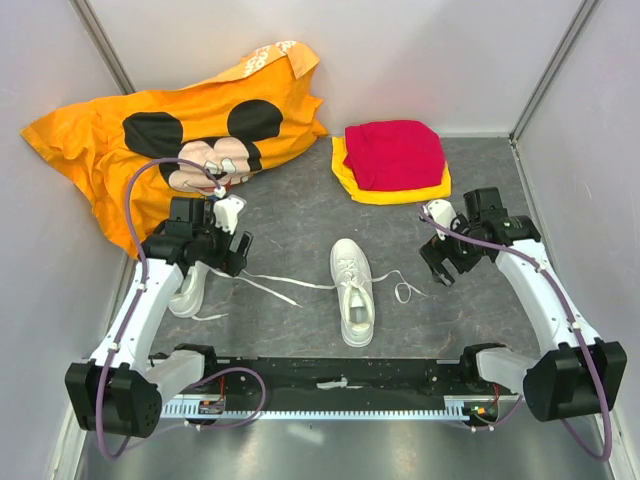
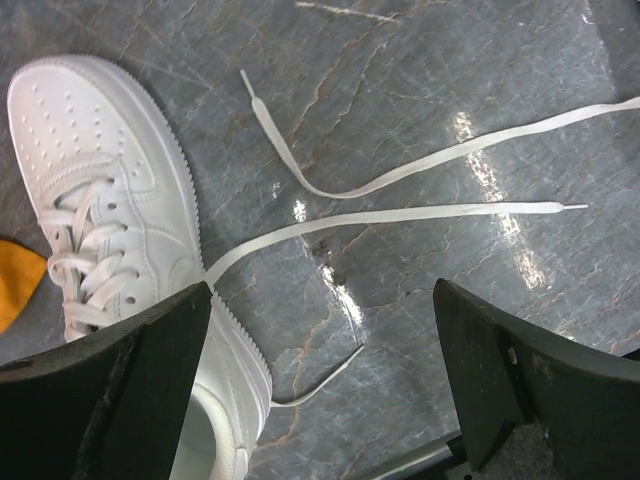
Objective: Tie the shoes
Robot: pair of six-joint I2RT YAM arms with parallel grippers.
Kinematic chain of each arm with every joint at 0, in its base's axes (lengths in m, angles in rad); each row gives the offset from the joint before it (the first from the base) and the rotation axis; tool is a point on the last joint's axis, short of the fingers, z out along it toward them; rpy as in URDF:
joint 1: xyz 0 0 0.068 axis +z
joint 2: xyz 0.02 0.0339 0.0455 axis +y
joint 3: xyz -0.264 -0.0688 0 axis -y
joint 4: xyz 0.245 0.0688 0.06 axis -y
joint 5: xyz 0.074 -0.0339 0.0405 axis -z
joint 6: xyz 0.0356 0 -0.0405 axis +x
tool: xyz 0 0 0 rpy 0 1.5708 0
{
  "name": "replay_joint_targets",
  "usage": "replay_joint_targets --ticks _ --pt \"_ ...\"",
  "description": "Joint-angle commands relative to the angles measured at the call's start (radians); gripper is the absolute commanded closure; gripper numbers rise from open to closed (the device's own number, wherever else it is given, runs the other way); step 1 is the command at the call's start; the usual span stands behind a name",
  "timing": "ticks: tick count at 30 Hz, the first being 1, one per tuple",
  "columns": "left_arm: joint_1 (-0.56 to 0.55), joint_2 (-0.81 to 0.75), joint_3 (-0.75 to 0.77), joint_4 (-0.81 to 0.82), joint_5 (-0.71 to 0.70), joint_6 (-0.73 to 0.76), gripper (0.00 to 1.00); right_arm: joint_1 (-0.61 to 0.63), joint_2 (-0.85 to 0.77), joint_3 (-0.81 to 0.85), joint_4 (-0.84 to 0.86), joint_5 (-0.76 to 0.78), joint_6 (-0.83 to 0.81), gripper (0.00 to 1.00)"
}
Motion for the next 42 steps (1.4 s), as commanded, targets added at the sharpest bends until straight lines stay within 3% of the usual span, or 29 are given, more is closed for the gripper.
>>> replay_joint_targets --ticks 1,4,9,15,19,28,34,42 --pt "-0.041 -0.034 0.04 0.041 0.025 0.079 0.01 0.004 0.019 0.057 -0.04 -0.028 -0.053 0.02" --pt "-0.1 -0.026 0.09 -0.027 0.063 0.185 0.01 0.011 0.033 0.056 -0.054 -0.022 -0.075 0.02" --pt "-0.261 -0.04 0.047 -0.036 0.007 0.346 0.01 0.062 0.087 0.056 -0.071 0.016 -0.067 0.02" --pt "-0.343 0.052 0.015 0.036 0.016 0.35 0.01 0.122 0.131 0.036 -0.04 0.05 -0.026 0.02" --pt "-0.381 0.152 -0.008 0.12 -0.019 0.34 0.09 0.158 0.174 0.021 -0.002 0.079 0.002 0.02" --pt "-0.4 0.249 -0.092 0.212 0.054 0.424 0.24 0.181 0.291 0.016 0.044 0.093 0.04 0.02" --pt "-0.403 0.275 -0.193 0.313 -0.006 0.51 0.32 0.181 0.332 -0.007 0.053 0.081 0.043 0.02" --pt "-0.4 0.276 -0.215 0.376 -0.01 0.549 0.39 0.185 0.358 0.001 0.059 0.075 0.058 0.02"
